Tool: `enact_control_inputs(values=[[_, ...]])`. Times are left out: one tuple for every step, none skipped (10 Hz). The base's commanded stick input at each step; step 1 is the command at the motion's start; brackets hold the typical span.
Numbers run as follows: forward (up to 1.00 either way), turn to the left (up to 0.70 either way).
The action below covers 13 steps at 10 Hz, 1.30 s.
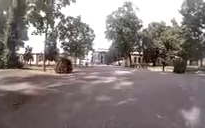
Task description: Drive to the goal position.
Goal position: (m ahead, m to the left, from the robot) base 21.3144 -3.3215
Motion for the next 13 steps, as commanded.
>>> enact_control_inputs(values=[[0.7, 0.0], [0.7, 0.0], [0.7, 0.0], [0.7, 0.0], [0.7, 0.0], [0.7, 0.0], [0.7, 0.0], [0.7, 0.0], [0.7, 0.0], [0.7, 0.0], [0.7, 0.0], [0.7, 0.0], [0.7, 0.0]])
